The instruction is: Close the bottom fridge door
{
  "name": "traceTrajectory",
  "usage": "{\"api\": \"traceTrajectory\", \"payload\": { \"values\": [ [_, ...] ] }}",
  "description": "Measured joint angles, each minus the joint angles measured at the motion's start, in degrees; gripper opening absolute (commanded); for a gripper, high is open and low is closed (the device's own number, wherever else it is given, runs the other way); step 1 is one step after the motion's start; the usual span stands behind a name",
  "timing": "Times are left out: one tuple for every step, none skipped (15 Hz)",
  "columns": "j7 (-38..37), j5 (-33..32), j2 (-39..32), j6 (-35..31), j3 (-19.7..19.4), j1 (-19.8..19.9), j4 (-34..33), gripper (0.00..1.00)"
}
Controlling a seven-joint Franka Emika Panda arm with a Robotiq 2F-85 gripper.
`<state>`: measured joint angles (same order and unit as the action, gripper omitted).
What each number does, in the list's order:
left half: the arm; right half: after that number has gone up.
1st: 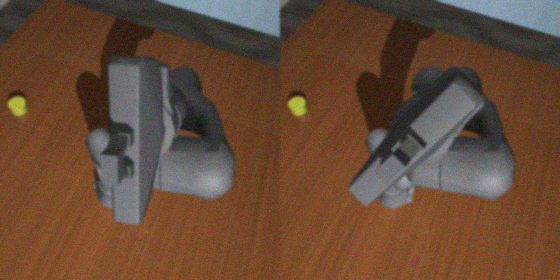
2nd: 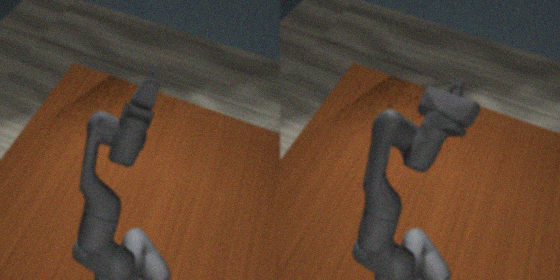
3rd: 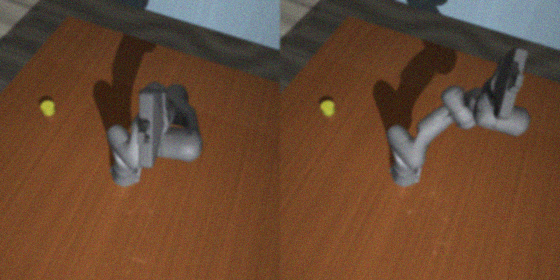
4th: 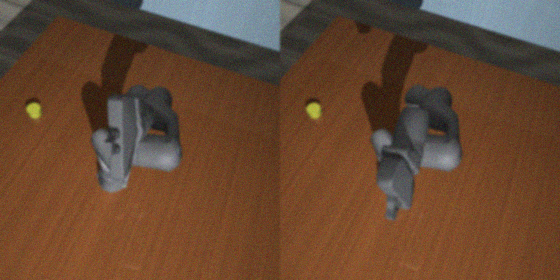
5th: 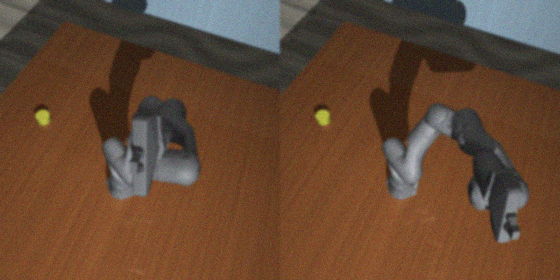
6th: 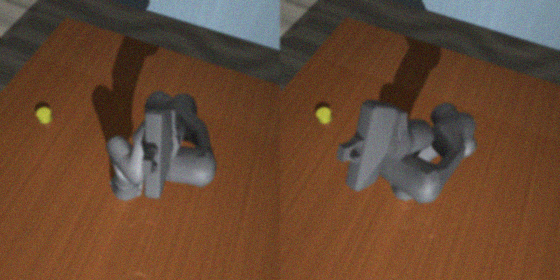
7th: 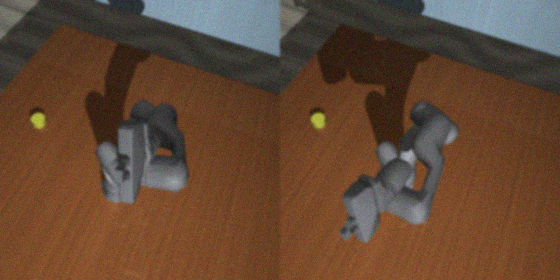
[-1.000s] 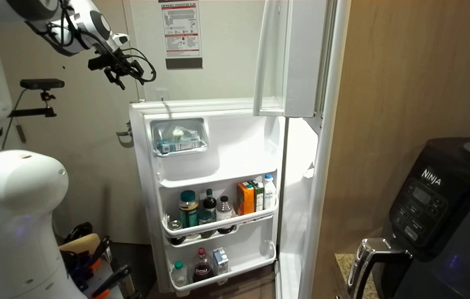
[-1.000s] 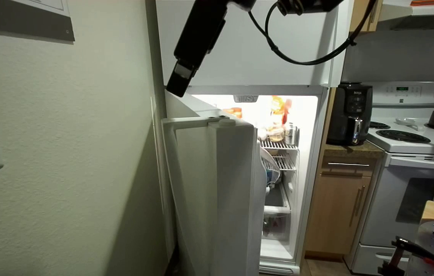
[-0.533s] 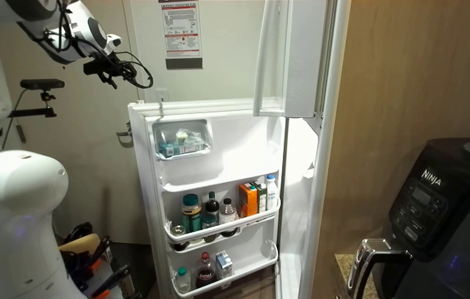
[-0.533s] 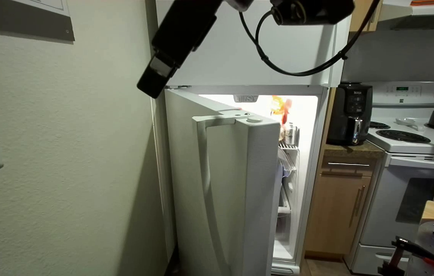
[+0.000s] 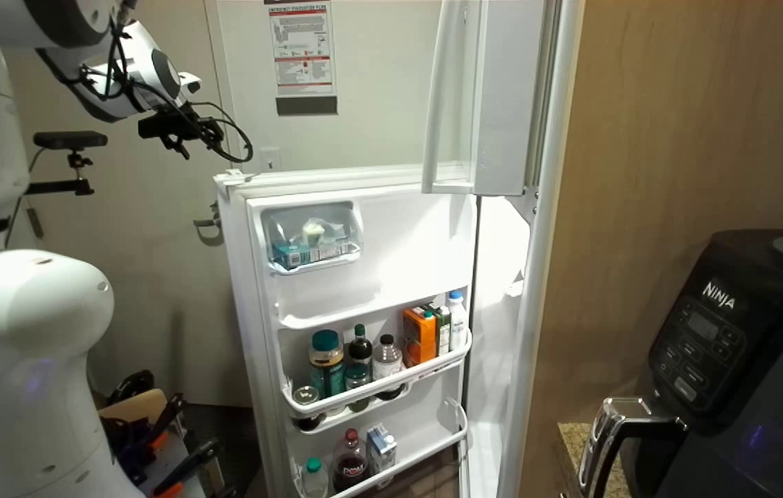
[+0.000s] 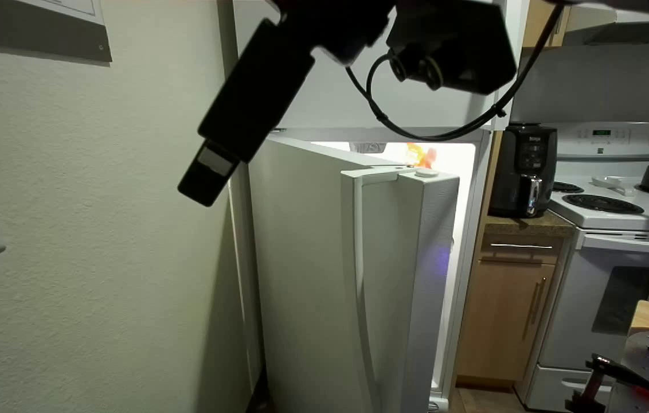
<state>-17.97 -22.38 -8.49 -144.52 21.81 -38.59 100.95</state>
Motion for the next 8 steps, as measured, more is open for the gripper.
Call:
{"api": "traceTrajectory", "payload": {
  "values": [
    [-0.2, 0.2, -0.3, 0.3, 0.0, 0.0, 0.0, 1.0],
    [-0.5, 0.3, -0.6, 1.0, 0.0, -0.1, 0.0, 1.0],
    [-1.1, 0.3, -0.7, 2.2, 0.0, -0.1, 0.0, 1.0],
    [-1.9, 0.3, -0.6, 3.8, 0.0, -0.2, -0.1, 1.0],
    [-2.9, 0.3, -0.6, 6.0, 0.0, -0.2, -0.2, 1.0],
    [-4.0, 0.3, -0.5, 8.8, -0.1, -0.3, -0.3, 1.0],
    [-5.2, 0.3, -0.3, 11.7, -0.1, -0.4, -0.5, 1.0],
    [-6.3, 0.3, -0.1, 14.2, -0.1, -0.5, -0.5, 1.0]
  ]
}}
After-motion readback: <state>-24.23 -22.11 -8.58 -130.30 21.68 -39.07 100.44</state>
